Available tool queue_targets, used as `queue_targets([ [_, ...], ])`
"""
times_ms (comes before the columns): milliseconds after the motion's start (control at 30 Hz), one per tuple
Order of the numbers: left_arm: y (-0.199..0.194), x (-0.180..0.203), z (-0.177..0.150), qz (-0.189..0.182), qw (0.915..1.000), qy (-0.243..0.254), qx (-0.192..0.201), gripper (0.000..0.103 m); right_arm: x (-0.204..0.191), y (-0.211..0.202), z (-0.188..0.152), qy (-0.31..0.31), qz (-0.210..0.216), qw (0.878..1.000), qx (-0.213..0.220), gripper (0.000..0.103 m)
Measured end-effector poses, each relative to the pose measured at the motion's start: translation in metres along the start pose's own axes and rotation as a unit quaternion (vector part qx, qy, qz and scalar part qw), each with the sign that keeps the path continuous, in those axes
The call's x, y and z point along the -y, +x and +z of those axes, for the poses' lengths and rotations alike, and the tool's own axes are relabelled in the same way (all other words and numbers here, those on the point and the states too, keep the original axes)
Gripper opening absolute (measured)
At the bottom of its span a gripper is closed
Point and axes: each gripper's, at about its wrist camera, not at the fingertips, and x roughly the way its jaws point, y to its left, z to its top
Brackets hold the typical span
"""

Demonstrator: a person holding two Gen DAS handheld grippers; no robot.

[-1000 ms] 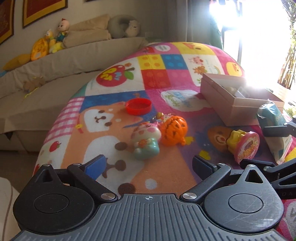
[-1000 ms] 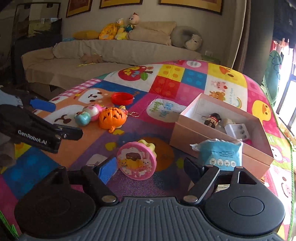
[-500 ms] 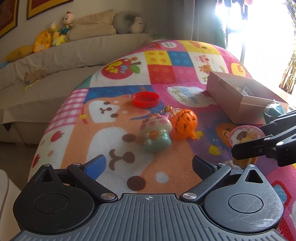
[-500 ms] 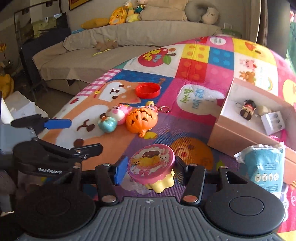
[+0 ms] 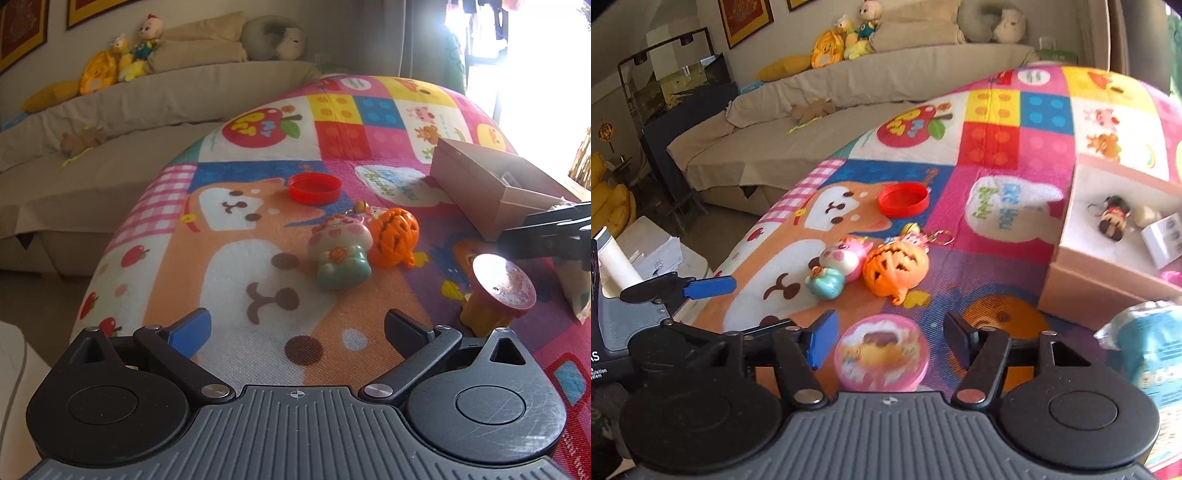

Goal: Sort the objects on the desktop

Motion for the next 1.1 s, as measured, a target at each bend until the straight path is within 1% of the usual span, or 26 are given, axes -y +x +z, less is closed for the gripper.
queue_targets([
  [67,0.0,0.004,-0.001,-0.013,0.9999,0.001,0.002,0.103,0.014,-0.019,-0.009,-0.006,-0.066,0.997,0.03,0.074],
  [100,-0.001,0.006,-0.001,-0.022,0.9997,0.002,0.006,0.103,0.02,-0.028,-0.015,-0.011,-0.108,0.993,0.043,0.076],
  [133,-0.002,0.008,-0.001,-0.035,0.9993,0.002,0.012,0.103,0.025,-0.034,-0.022,-0.019,-0.148,0.987,0.054,0.081],
  [167,-0.004,0.01,0.0,-0.05,0.9986,0.002,0.017,0.103,0.031,-0.039,-0.029,-0.024,-0.174,0.983,0.057,0.085],
  [233,-0.007,0.016,0.001,-0.079,0.9966,0.006,0.024,0.103,0.046,-0.04,-0.038,-0.014,-0.196,0.98,0.043,0.087],
  [333,-0.014,0.033,0.001,-0.11,0.9927,0.038,0.034,0.103,0.073,-0.031,-0.048,0.02,-0.218,0.976,0.024,0.087],
  [400,-0.018,0.044,0.0,-0.117,0.9903,0.064,0.039,0.103,0.084,-0.024,-0.051,0.038,-0.218,0.975,0.019,0.087],
  [433,-0.018,0.048,0.0,-0.116,0.9898,0.074,0.039,0.103,0.088,-0.022,-0.051,0.049,-0.211,0.976,0.013,0.081],
  [467,-0.018,0.052,0.0,-0.114,0.9895,0.08,0.038,0.103,0.092,-0.02,-0.051,0.062,-0.187,0.98,0.001,0.068],
  [500,-0.017,0.054,0.0,-0.113,0.9895,0.082,0.036,0.103,0.092,-0.018,-0.052,0.076,-0.156,0.985,-0.013,0.061],
  [533,-0.015,0.056,0.0,-0.112,0.9898,0.082,0.032,0.103,0.09,-0.018,-0.052,0.085,-0.136,0.987,-0.019,0.06],
  [600,-0.011,0.057,0.0,-0.108,0.9907,0.08,0.025,0.103,0.08,-0.023,-0.055,0.092,-0.102,0.99,-0.035,0.06],
  [667,-0.007,0.059,-0.001,-0.101,0.9915,0.08,0.018,0.103,0.07,-0.03,-0.056,0.086,-0.058,0.994,-0.046,0.06],
  [700,-0.005,0.059,-0.001,-0.099,0.9918,0.079,0.014,0.103,0.065,-0.036,-0.055,0.079,-0.047,0.995,-0.04,0.06],
  [733,-0.004,0.06,-0.002,-0.098,0.992,0.079,0.012,0.103,0.062,-0.042,-0.053,0.071,-0.047,0.996,-0.03,0.062],
  [767,-0.003,0.06,-0.002,-0.098,0.9921,0.078,0.009,0.103,0.06,-0.05,-0.048,0.06,-0.058,0.996,-0.011,0.065],
  [800,-0.002,0.06,-0.003,-0.099,0.9921,0.077,0.007,0.103,0.062,-0.058,-0.042,0.053,-0.076,0.996,0.012,0.066],
  [833,-0.001,0.06,-0.004,-0.099,0.9922,0.076,0.006,0.103,0.067,-0.065,-0.036,0.051,-0.099,0.993,0.036,0.069],
  [867,0.001,0.06,-0.004,-0.099,0.9922,0.075,0.004,0.103,0.074,-0.069,-0.03,0.052,-0.129,0.989,0.057,0.07],
  [933,0.001,0.06,-0.005,-0.1,0.9923,0.073,0.004,0.103,0.098,-0.067,-0.013,0.062,-0.192,0.976,0.083,0.07],
  [1033,0.0,0.057,-0.006,-0.104,0.9923,0.066,0.006,0.103,0.137,-0.048,0.003,0.091,-0.273,0.953,0.091,0.069],
  [1067,0.001,0.057,-0.006,-0.105,0.9924,0.063,0.005,0.103,0.155,-0.037,0.006,0.1,-0.293,0.947,0.084,0.066],
  [1100,0.001,0.056,-0.005,-0.106,0.9925,0.06,0.004,0.103,0.169,-0.027,0.008,0.108,-0.298,0.946,0.072,0.063],
])
